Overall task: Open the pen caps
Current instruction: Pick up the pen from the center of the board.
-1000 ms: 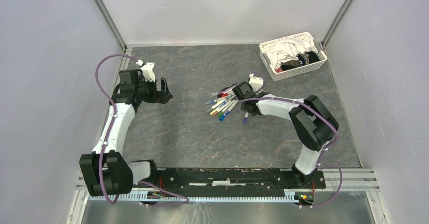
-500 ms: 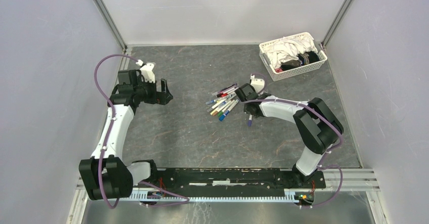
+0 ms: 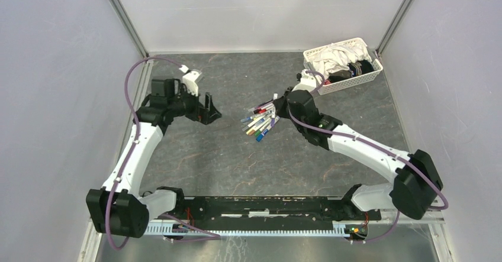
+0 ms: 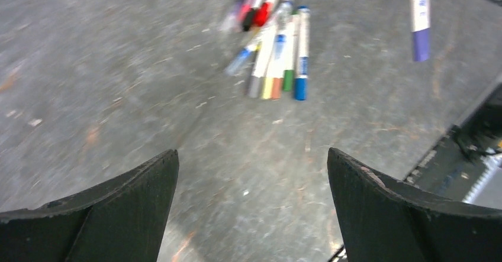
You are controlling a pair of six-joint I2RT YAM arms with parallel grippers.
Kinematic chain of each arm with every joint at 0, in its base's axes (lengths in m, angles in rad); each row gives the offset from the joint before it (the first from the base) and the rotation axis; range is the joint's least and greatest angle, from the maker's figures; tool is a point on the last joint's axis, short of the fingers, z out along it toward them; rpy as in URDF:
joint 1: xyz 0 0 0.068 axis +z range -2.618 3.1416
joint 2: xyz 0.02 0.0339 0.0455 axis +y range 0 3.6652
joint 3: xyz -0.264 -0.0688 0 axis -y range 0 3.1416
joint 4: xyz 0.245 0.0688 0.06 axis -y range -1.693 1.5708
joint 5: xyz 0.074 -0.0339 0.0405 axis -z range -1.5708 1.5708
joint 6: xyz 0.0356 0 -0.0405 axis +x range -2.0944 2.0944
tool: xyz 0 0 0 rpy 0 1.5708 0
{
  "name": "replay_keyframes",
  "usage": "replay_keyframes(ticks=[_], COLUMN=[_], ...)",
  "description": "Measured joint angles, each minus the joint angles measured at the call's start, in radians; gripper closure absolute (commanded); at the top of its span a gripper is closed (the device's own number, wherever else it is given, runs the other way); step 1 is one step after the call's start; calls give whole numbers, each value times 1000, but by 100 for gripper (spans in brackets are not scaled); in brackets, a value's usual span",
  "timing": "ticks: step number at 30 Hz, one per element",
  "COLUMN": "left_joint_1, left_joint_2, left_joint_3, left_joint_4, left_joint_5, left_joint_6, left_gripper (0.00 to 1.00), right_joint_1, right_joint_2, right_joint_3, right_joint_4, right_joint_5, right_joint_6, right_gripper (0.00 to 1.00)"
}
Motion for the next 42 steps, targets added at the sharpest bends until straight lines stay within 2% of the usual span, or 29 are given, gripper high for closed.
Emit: replay_keyframes(ticks=[4,8,13,19,24,28,33,34,38,40,42], left_joint_1=[-126,-207,-254,-285,-295,-301,-303,-302,-298,-302,-303], left_joint_2=[24,58,80,100,102,102,101,101,100,97,85], left_joint_3=[40,68,78,78,78,78,78,78,78,78,78], left_joint_4=[6,13,33,43,47,49,48,45,26,3,-44], left_joint_5=[34,63,108,150,182,198,198,183,158,134,90], left_joint_6=[-56,-123,-190,-216,-225,-233,-233,-234,-213,-173,-100], left_gripper=[0,0,2,13,32,58,86,90,97,98,98], right_joint_1=[76,142,189,210,222,230,234,235,236,219,174], right_joint_2=[-33,-13,38,76,80,80,80,80,78,78,76], right_joint_3=[-5,19,60,91,92,92,92,92,92,92,92], right_joint_4=[152,225,299,327,347,351,354,357,358,354,346], right_joint_5=[-27,-38,-45,-37,-30,-14,13,16,3,-47,-162], right_joint_6=[31,58,105,135,154,162,163,163,142,118,84], right_gripper=[100,100,100,100,100,100,100,94,54,41,28])
